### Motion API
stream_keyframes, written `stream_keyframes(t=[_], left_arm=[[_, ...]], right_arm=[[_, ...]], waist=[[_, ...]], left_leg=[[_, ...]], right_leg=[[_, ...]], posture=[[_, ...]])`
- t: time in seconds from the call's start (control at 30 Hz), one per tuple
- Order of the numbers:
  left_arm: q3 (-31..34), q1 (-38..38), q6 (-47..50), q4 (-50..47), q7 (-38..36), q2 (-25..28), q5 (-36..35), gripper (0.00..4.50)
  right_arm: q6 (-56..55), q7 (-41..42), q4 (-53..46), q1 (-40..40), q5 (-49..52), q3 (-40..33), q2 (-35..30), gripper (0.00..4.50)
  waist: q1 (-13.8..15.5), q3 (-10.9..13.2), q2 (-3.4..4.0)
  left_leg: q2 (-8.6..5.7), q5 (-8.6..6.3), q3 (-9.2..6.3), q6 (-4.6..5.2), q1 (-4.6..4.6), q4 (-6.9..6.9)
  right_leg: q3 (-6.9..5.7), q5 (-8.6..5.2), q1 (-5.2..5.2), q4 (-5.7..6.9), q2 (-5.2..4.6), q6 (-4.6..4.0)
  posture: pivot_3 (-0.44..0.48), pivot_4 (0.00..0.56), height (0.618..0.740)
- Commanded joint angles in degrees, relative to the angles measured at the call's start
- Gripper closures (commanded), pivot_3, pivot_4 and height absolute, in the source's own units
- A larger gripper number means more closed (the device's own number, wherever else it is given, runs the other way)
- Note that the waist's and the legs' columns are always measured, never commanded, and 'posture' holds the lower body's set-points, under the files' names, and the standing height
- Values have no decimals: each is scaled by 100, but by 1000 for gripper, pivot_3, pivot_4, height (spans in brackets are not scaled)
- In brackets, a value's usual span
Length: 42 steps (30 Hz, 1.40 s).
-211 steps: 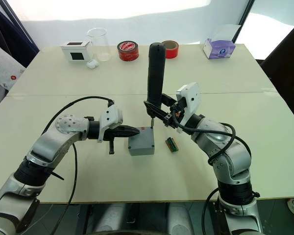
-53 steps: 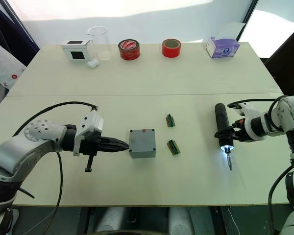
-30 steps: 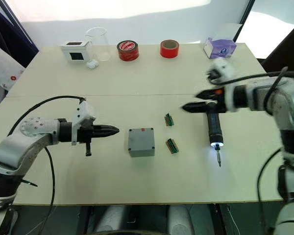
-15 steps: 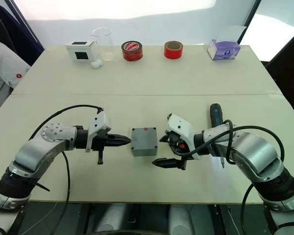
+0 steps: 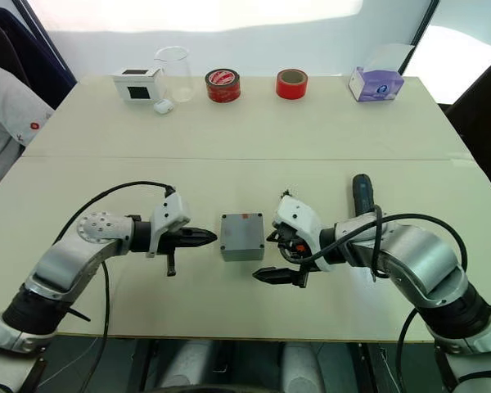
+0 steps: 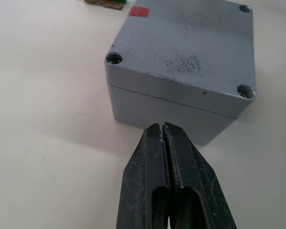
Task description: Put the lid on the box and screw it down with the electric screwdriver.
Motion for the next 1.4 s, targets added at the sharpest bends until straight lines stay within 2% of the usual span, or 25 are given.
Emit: stream_keyframes(t=[0.03, 0.27, 0.47, 0.53, 0.6, 0.67, 0.77, 0.9, 1.03, 1.4], left_arm=[[6, -217, -313, 233, 148, -202, 197, 4500], [182, -407, -551, 590, 180, -298, 333, 4500], [211, -480, -666, 736, 223, -299, 431, 4500], [247, -434, -618, 694, 163, -188, 436, 4500], [285, -260, -507, 500, -50, 76, 380, 4500], [377, 22, -342, 210, -319, 437, 240, 4500], [483, 399, -84, -224, -536, 770, 9, 4500], [518, 721, 177, -682, -616, 889, -218, 4500], [416, 760, 350, -902, -354, 679, -232, 4500], [366, 279, 216, -461, 187, 193, 76, 4500]], right_arm=[[251, -363, 76, -68, 64, -89, 405, 37], [823, -747, 56, -287, 351, -390, 1171, 37], [1214, -899, -64, -354, 564, -671, 1346, 37], [1219, -820, -138, -386, 616, -793, 1130, 37], [783, -486, -249, -397, 468, -720, 578, 37], [-151, 52, -234, -413, 48, -448, 5, 37], [-1152, 463, 111, -450, -544, 75, -312, 37], [-1934, 747, 645, -525, -1065, 537, -214, 37], [-2430, 1017, 966, -600, -1375, 900, -4, 37], [-2236, 1340, 787, -415, -1207, 855, 246, 37]], waist=[[-9, 0, 0], [-18, 0, 1], [-11, 0, 1], [-13, 0, 1], [-15, 1, 2], [-31, 1, 3], [-74, 1, 2], [-122, 1, 2], [-125, 1, 2], [-112, 1, 2]], left_leg=[[0, 0, 0, 0, 0, -2], [0, 3, 1, -5, 2, -4], [-2, 3, 1, -5, 3, -4], [-2, 3, 1, -5, 2, -4], [-2, 3, 1, -5, 2, -4], [-2, 2, 3, -3, 2, -4], [2, 1, 5, -1, 6, -11], [5, 1, 5, -1, 7, -11], [3, 1, 5, -1, 7, -8], [3, 2, 3, -4, 7, -8]], right_leg=[[0, 0, -1, 0, 0, 0], [2, 0, -4, 3, 2, 0], [2, 0, -4, 4, 1, 0], [2, 0, -5, 4, 2, 0], [2, 0, -6, 5, 2, 0], [2, 0, -5, 3, 2, 0], [3, 0, -6, 1, 5, 0], [3, -1, -2, 1, 5, 0], [3, -1, -1, 1, 2, 0], [3, 0, -2, 2, 3, 0]], posture=[[0, 150, 740], [0, 150, 740], [0, 150, 740], [0, 150, 740], [0, 150, 740], [0, 150, 740], [0, 150, 740], [0, 150, 740], [0, 150, 740], [0, 150, 740]])
